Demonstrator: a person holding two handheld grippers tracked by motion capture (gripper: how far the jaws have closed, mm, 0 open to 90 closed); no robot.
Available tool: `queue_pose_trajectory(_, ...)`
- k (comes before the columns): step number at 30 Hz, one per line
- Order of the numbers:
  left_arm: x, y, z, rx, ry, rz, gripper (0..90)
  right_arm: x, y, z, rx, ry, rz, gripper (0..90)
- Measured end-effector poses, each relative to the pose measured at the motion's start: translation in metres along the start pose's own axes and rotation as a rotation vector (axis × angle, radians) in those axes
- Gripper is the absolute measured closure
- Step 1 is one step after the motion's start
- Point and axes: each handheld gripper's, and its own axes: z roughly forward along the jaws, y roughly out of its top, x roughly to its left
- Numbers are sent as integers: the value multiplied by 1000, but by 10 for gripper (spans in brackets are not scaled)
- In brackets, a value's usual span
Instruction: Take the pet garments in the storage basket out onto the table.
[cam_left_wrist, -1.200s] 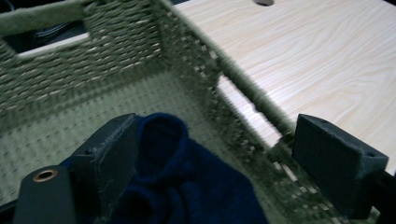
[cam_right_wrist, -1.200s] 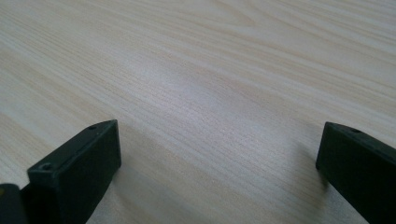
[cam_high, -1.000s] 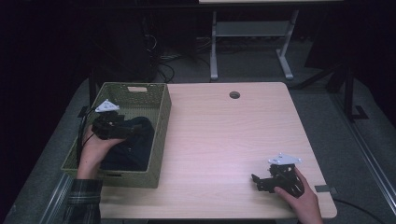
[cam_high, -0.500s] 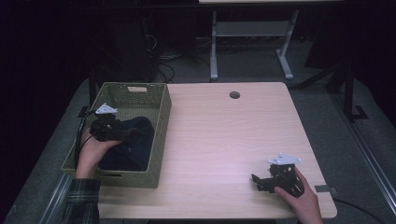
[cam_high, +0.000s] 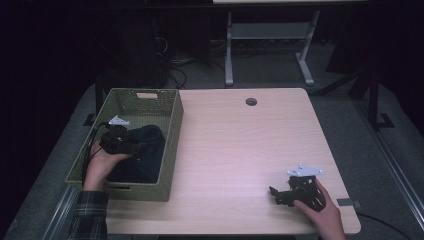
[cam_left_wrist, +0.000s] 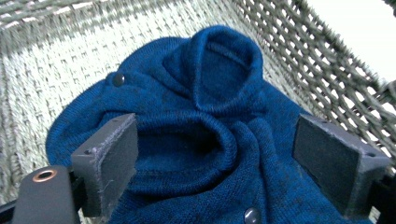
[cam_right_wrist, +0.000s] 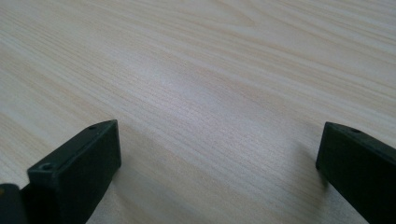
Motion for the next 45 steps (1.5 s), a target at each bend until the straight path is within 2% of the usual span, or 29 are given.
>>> queue_pose_trajectory(5,-3,-2,11,61,2,8,136,0,0,0,0,0,-3,0)
queue_pose_trajectory(7,-4,-4,15,81,-10,3,136,0,0,0,0,0,-3,0)
queue_pose_trajectory(9,-4,-5,20,121,-3,3,136,0,0,0,0,0,-3,0)
queue_pose_trajectory(13,-4,-6,24,142,4,-10,142,0,0,0,0,0,-3,0)
queue_pose_trajectory(20,-8,-10,34,209,16,22,142,0,0,0,0,0,-3,0)
queue_pose_trajectory(25,-9,-11,37,259,3,19,141,0,0,0,-1,0,0,0)
queue_pose_trajectory(27,-9,-11,37,271,3,8,158,0,0,0,0,0,-1,0)
queue_pose_trajectory(28,-8,-10,36,277,0,6,203,0,0,0,0,0,-1,0)
queue_pose_trajectory(31,-7,-9,32,275,-54,-9,382,0,0,0,0,0,-1,0)
queue_pose_trajectory(35,-7,-7,28,267,-96,-20,612,0,0,0,0,0,0,0)
queue_pose_trajectory(40,-2,-4,21,230,-117,-39,668,0,0,0,-1,0,0,0)
queue_pose_trajectory(45,3,-1,8,123,-130,-73,692,0,0,0,0,0,1,0)
